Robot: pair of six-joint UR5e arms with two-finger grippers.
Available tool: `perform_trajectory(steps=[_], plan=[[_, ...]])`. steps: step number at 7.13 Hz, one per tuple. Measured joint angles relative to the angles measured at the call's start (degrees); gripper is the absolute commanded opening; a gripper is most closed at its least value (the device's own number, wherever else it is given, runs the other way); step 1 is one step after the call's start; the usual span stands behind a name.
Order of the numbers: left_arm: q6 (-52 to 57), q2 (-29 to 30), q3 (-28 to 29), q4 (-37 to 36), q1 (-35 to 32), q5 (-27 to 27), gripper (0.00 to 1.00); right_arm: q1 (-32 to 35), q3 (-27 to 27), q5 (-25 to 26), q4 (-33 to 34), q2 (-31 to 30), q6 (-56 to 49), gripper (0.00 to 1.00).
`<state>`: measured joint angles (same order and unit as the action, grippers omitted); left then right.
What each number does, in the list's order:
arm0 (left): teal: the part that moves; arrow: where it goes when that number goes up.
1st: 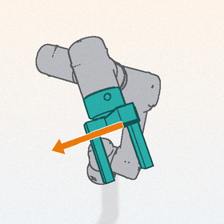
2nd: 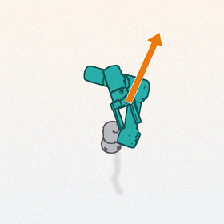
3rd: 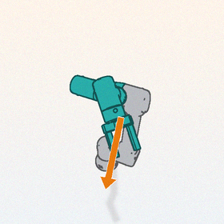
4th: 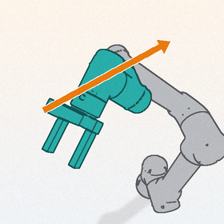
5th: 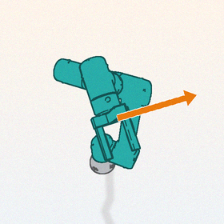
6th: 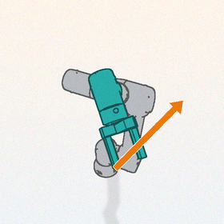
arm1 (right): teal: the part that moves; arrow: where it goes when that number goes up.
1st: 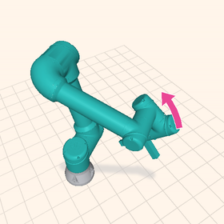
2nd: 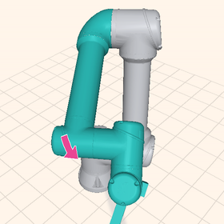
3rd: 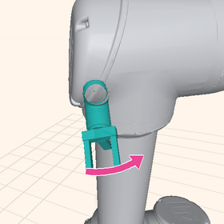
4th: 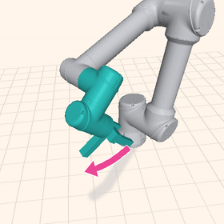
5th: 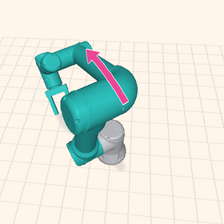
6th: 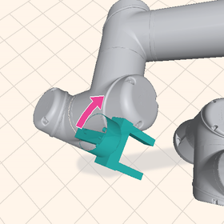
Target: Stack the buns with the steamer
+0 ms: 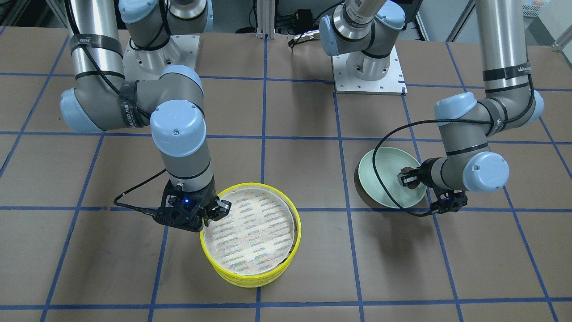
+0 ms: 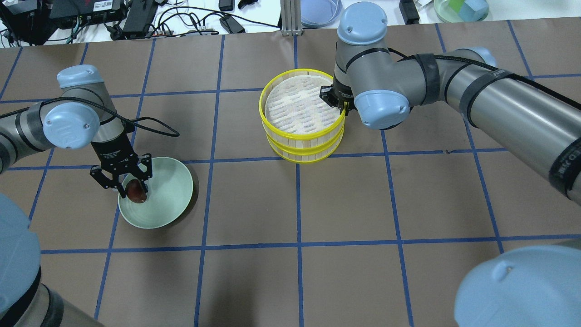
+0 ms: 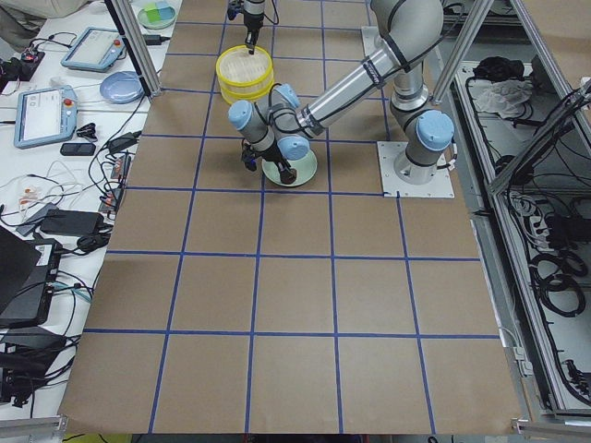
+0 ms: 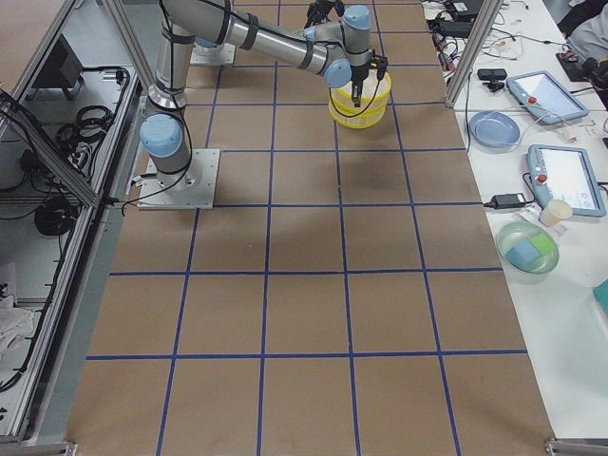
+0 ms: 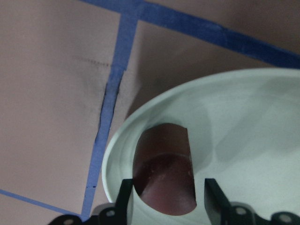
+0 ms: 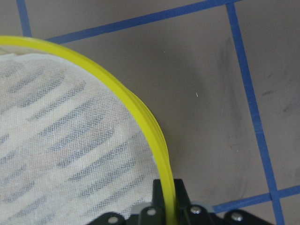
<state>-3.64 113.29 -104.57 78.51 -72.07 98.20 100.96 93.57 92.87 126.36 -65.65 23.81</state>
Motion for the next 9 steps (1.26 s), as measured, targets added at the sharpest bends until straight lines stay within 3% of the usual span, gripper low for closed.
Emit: perform_trajectory(steps=[1,2,3,4,5,7,9], plan=[[0.0,0.4,0.1,0.0,0.0,0.1,0.00,0.0,0.0,0.7,0.0,0.0,0.0,0.21],[0.1,0.6,0.3,0.0,0.0,0.1,0.00,0.0,0.0,1.5,-0.1,0.0,-0.1,0.25],[0.1,0.5,0.9,-0.2,-0.1,0.2,0.00,-0.1,0.0,1.8,-0.2,0.0,-0.1,0.44],[0.2,0.1,2.2,-0.3,-0.3,0.1,0.00,-0.1,0.0,1.9,-0.3,0.0,-0.1,0.76],[0.2,-0.3,4.4,-0.1,-0.9,-0.1,0.00,-0.1,0.0,1.9,-0.2,-0.1,-0.2,0.99],[-4.0,-2.0,10.2,0.9,-4.0,-3.3,0.00,-0.3,-0.7,1.0,0.2,-1.6,-0.6,1.00],[-18.1,-3.5,15.3,-1.0,-9.7,-11.3,0.00,-3.0,-1.3,-3.2,-2.1,-6.4,-6.2,1.00]])
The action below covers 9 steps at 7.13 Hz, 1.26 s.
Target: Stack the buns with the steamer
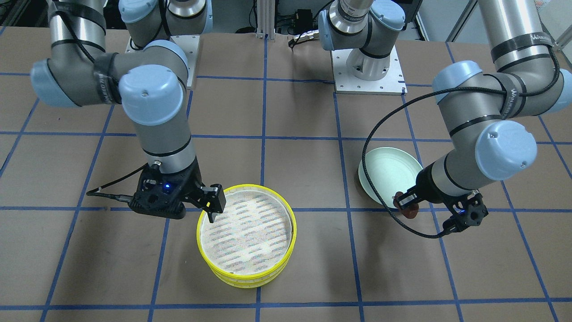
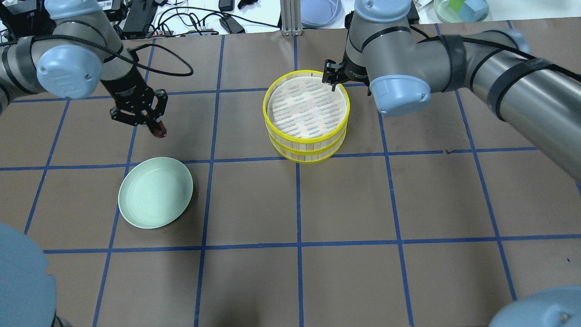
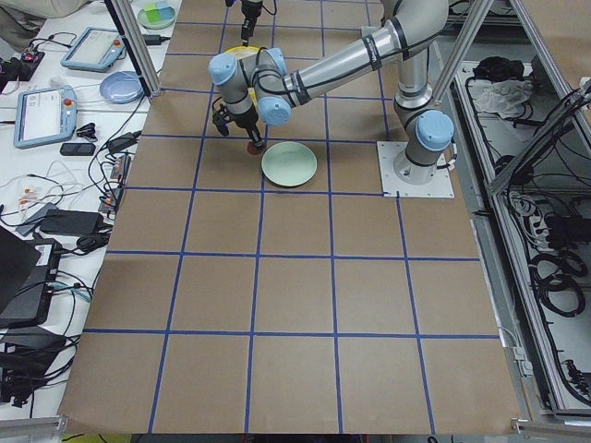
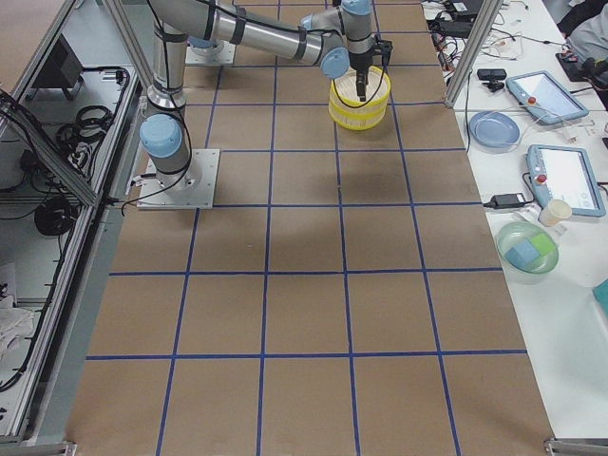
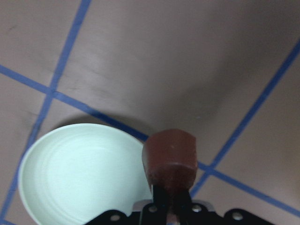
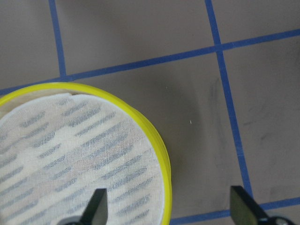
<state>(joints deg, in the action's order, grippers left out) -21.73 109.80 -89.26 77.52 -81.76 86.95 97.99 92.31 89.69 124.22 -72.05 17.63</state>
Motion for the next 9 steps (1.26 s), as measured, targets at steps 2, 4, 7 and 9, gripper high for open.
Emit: perform_trajectory(steps=[2,4,7,9], plan=[[-12.0,-0.1,1.8,-9.1,-3.6,-13.2,0.00,-5.5,-0.9,-3.3,-12.7,-6.9,-8.9,1.00],[-23.8,0.7,1.4,-17.8,-5.4,-23.8,0.00,-8.4,-1.8,-3.3,-24.4,-13.9,-14.8,1.00],[-32.4,2.8,-0.5,-21.2,-9.8,-30.1,0.00,-8.2,-2.0,-3.5,-29.7,-18.9,-16.1,1.00],[-34.7,3.8,-1.7,-21.3,-12.3,-32.0,0.54,-7.2,-2.0,-2.3,-28.6,-19.2,-16.1,1.00]])
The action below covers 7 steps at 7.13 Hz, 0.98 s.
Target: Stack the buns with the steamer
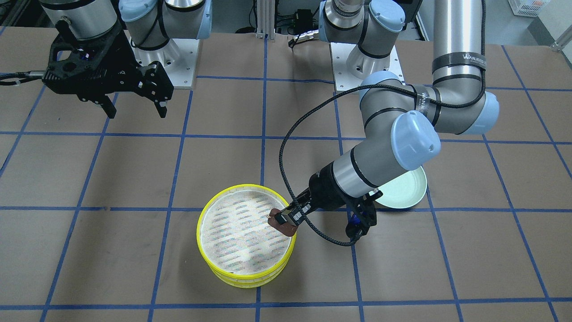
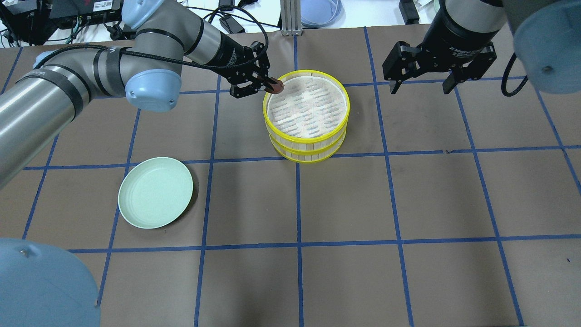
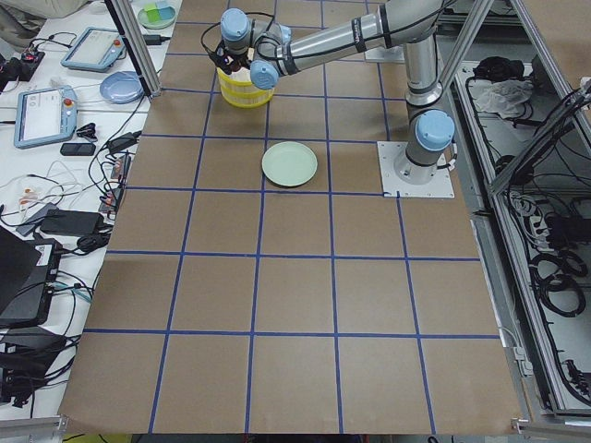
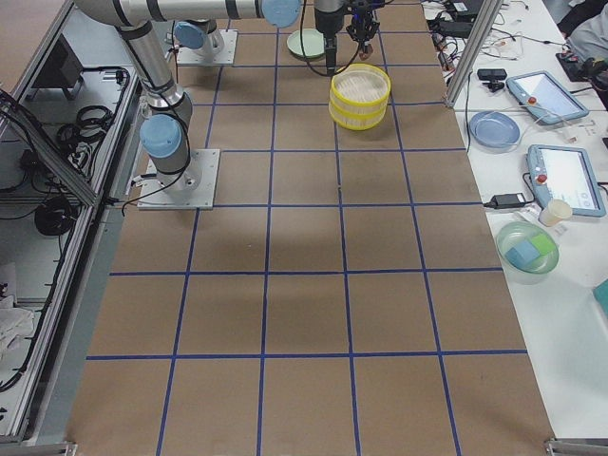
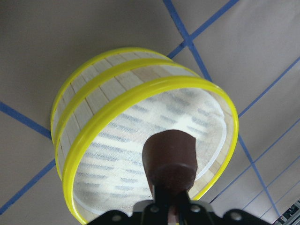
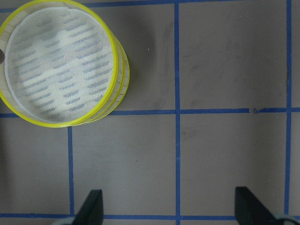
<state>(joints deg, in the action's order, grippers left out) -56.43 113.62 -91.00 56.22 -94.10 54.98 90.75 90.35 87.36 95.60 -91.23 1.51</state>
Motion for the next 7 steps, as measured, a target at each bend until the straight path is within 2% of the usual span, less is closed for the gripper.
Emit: perform_trajectory(steps=[1,2,7], plan=[[-0.3,0.3,-0.5,0.1,-0.8,0.0,0.84,0.4,0.1,1.6,1.4,0.4,-0.2,1.00],[-0.6,0.6,-0.8,0.0,-1.2,0.0,0.99,0.6,0.2,2.5,2.4,0.9,-0.6,1.00],[0.1,0.3,0.2,0.1,-1.4,1.1,0.99,0.8,0.3,2.6,3.1,1.5,-0.8,1.00]])
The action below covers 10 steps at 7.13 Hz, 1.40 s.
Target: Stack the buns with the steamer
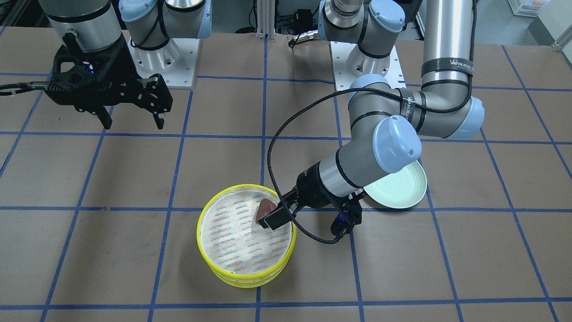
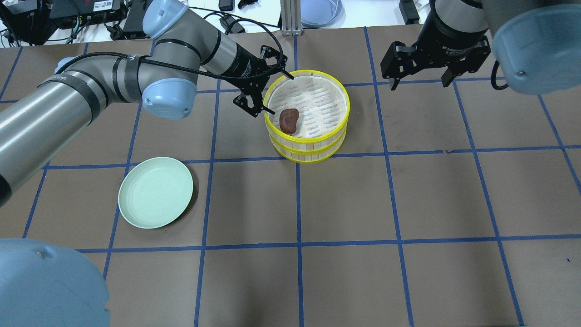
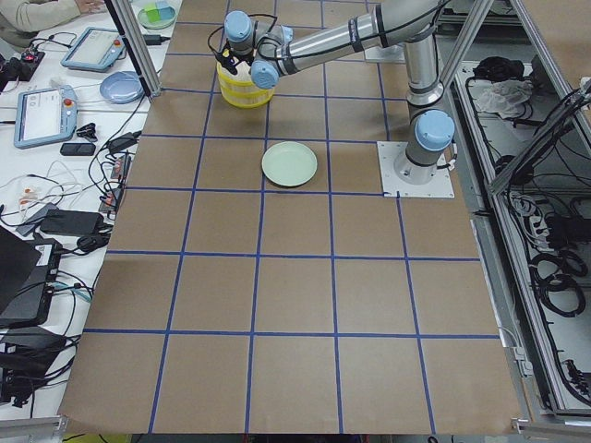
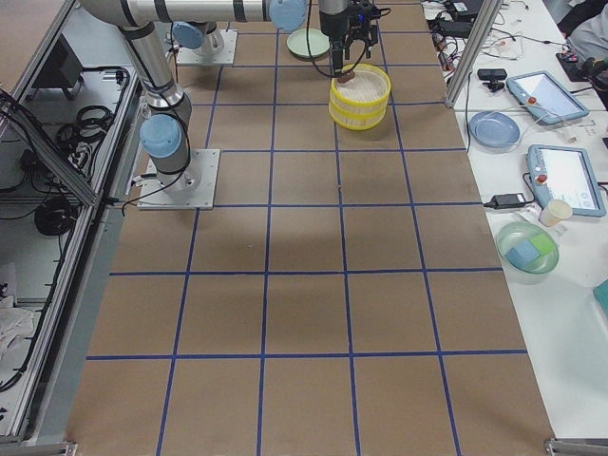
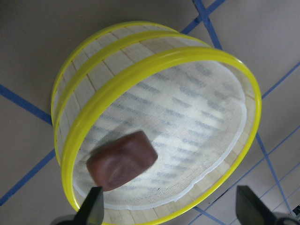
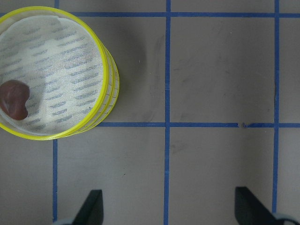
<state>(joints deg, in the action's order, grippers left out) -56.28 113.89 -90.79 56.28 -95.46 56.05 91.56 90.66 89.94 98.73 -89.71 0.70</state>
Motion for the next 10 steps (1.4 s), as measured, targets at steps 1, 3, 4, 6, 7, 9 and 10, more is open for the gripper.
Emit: perform_trajectory(steps=[1,3,4,6,7,9,10], plan=[[3.5,-0.9,1.5,0.6,0.4,3.6,0.99,0.0,0.0,0.0,0.0,0.0,-0.2,1.00],[20.6,-3.5,3.6,7.0,4.5,11.9,1.00,0.0,0.0,0.2,0.6,0.0,-0.4,1.00],[29.3,-5.3,3.9,11.3,6.9,17.6,1.00,0.0,0.0,0.3,1.0,0.1,-0.4,1.00],[42.5,-9.7,4.1,19.1,9.3,32.1,1.00,0.0,0.1,0.4,1.3,0.1,-0.3,1.00],[46.4,-12.2,4.1,21.9,9.7,37.2,1.00,0.0,0.1,0.5,1.4,0.1,-0.3,1.00],[50.2,-18.0,4.2,24.9,9.9,42.1,1.00,0.0,0.1,0.5,1.4,0.1,-0.4,1.00],[50.5,-20.2,4.0,25.6,10.0,40.8,1.00,0.0,0.1,0.5,1.4,0.1,-0.4,1.00]])
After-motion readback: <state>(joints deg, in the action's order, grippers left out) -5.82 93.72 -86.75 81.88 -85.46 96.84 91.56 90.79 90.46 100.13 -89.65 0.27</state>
